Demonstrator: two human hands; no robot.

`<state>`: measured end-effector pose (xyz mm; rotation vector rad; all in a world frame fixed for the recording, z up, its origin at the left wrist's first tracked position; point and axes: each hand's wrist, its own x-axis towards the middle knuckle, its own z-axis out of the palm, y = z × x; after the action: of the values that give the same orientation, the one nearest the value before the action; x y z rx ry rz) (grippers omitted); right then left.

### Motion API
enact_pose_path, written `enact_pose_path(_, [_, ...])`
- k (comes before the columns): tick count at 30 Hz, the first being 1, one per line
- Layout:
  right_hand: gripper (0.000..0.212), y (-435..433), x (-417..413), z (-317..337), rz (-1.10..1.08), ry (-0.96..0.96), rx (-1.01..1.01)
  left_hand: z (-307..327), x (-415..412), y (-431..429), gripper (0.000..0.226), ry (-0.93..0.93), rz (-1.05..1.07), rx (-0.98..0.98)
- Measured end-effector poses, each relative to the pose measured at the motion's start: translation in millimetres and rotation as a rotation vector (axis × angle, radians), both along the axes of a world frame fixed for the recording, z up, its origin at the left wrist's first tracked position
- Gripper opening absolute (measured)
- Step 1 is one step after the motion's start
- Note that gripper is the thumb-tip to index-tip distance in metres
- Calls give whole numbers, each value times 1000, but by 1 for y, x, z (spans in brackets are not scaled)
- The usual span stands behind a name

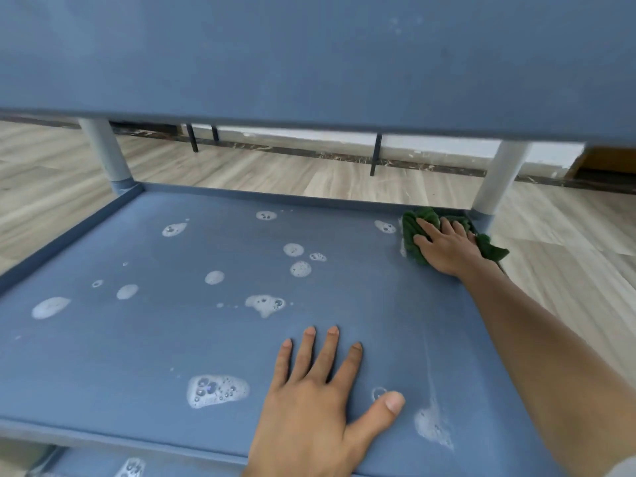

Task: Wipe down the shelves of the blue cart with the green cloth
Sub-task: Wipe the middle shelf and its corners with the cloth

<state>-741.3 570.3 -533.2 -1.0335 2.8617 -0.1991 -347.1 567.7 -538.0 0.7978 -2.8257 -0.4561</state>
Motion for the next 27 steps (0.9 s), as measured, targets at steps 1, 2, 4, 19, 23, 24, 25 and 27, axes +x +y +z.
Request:
enact_pose_path(1, [66,7,8,-1,-8,-10,11,1,1,0,106,-9,1,-15])
enact_pose_path(2, [66,14,17,-1,-14,-18,19,1,2,1,106,-10,8,-14])
enact_pose_path(4, [66,27,40,-1,-24,-31,28,2,4,1,103,6,15,-17])
enact_pose_path(19, [60,193,266,1,-12,-38,55,6,9,3,104,72,55,-56])
enact_pose_path(23, [58,197,279,1,-33,-30,71,4,12,4,99,48,37,-30])
enact_pose_path(24, [59,195,277,2,-35,-26,71,3,12,4,98,39,33,-25])
enact_pose_path(25, [59,192,274,1,-31,-27,71,2,12,4,96,23,29,-31])
enact_pose_path(27, [59,185,261,1,-21,-31,71,1,11,3,95,-10,17,-61])
